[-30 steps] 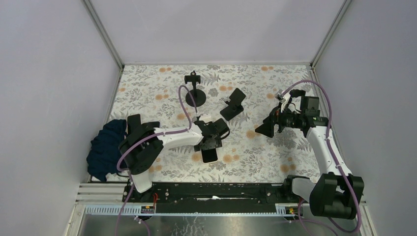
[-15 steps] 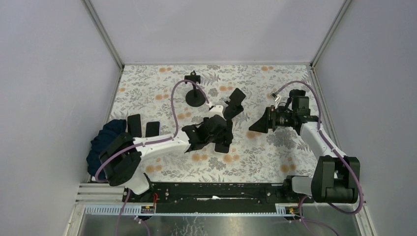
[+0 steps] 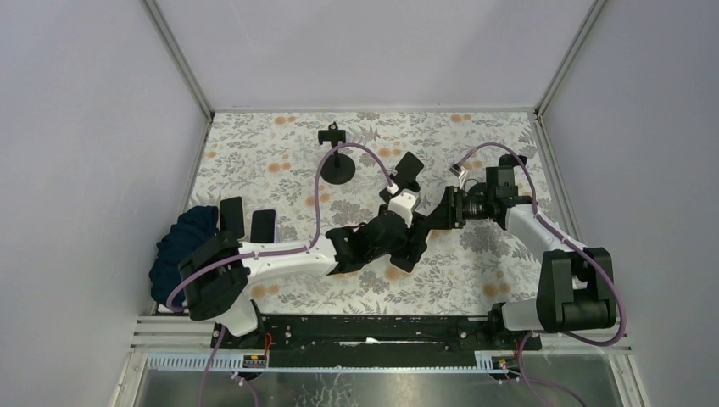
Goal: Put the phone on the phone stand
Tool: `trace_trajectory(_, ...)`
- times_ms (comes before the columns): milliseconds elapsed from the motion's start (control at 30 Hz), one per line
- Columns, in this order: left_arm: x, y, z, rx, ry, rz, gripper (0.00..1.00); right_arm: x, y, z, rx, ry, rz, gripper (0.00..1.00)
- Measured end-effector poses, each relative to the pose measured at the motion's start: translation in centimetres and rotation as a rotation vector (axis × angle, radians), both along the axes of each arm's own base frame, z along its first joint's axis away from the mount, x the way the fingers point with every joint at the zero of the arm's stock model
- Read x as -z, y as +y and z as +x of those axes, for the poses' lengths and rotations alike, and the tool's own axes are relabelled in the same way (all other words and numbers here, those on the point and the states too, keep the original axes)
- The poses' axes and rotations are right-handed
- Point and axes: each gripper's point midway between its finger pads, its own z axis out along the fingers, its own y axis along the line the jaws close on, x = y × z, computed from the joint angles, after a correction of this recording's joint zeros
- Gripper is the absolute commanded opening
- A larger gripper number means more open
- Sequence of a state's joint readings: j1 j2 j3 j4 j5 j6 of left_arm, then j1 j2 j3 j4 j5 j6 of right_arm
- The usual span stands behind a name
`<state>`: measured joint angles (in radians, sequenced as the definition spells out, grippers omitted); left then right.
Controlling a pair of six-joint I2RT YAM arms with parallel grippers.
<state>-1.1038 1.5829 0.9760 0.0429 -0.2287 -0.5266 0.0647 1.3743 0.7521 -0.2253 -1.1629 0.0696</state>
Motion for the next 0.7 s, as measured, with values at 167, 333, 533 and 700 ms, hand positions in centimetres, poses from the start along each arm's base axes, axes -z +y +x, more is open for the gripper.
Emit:
trace_trajectory(167, -0.4, -0.9, -0.1, 0.017, -0.029, 0.007, 0.21, 0.3, 0.6, -0.3, -0.017, 0.033, 0.003, 0.28)
trace_trajectory(333, -0.4, -0.9, 0.2, -0.002, -0.061, 0.043, 0.54, 0.6, 1.0, -0.5, -0.024, 0.065, 0.004, 0.01)
trace_trajectory(533, -0.8, -0.7, -0.2, 0.014, -0.081, 0.02, 0.99, 0.3, 1.1, -0.7, -0.038, 0.059, 0.017, 0.0)
trace_trajectory(700, -3.9, 0.8, -2.4, 0.086, -0.119, -0.111, 0.99, -0.7, 1.2, -0.6, -0.053, 0.004, 0.04, 0.0)
